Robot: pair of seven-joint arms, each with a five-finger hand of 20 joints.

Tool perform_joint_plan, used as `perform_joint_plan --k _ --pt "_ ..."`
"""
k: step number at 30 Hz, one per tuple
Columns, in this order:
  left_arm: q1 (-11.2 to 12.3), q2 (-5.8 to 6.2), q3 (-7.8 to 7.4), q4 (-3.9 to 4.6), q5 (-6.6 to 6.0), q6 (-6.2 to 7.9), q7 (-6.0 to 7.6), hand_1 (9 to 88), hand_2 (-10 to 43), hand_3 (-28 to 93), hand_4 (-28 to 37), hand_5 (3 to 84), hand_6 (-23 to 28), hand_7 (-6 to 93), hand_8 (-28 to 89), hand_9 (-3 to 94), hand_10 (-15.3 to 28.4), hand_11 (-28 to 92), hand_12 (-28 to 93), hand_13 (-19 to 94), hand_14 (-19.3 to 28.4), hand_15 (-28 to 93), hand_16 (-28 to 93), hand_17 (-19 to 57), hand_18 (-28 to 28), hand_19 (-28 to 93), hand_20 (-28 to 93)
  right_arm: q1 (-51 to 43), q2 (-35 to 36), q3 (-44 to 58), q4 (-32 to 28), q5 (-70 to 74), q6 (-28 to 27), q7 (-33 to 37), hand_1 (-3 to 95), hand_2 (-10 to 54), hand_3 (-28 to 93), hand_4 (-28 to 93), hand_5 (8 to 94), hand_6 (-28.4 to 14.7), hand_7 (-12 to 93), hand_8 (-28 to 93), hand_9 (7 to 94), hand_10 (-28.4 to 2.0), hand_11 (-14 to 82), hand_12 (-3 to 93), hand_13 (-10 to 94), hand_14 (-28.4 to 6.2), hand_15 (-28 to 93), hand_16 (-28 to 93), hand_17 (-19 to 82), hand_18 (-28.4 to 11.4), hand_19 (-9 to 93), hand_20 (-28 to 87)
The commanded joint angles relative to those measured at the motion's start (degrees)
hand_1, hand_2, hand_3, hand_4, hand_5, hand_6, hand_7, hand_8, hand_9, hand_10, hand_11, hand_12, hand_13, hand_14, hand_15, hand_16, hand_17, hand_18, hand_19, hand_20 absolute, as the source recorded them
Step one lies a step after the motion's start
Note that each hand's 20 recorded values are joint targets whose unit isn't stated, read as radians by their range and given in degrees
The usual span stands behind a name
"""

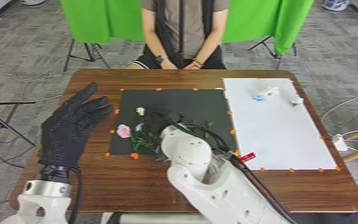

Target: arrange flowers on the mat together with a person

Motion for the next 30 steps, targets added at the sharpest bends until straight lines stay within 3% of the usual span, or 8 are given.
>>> perform_joint_plan --k 1,18,30 --pt "-0.11 -0.06 0.51 0.44 -0.31 0.05 -0.42 22.2 7.2 77 -28.3 39.4 10.6 10.2 -8 39.1 22.1 26 11 29 28.4 53 -11 -4.5 26.8 71 -9 -0.24 -0.81 -0.22 -0.38 -2.77 -1.72 -0.79 43.9 -9.5 77 -28 72.2 2.4 12 -13 84.8 -10.6 22.9 21.6 72 -9.4 56 11 18 -16.7 74 4" --pt "0.53 0.21 0.6 0.14 -0.43 0.94 -0.05 22.1 7.2 77 -28.3 39.5 10.8 10.6 -8 39.2 22.2 27 11 29 28.4 53 -11 -4.5 26.8 71 -9 0.0 -0.72 0.08 -1.33 -1.84 -2.36 0.57 41.8 -9.5 80 -28 66.4 0.3 13 -13 80.7 -11.7 26.1 18.7 69 -10.4 57 10 17 -18.2 73 6" --pt "0.81 -0.16 0.33 0.07 -0.28 0.93 -0.67 22.3 6.9 77 -28.2 39.6 10.8 10.5 -8 39.3 22.3 27 11 29 28.4 53 -11 -4.6 26.7 71 -10 -0.84 -1.31 1.18 -2.4 -1.97 -7.31 0.48 39.9 -9.5 82 -28 62.6 -0.9 13 -13 76.1 -12.4 29.9 15.8 66 -11.2 59 9 16 -19.2 72 8"
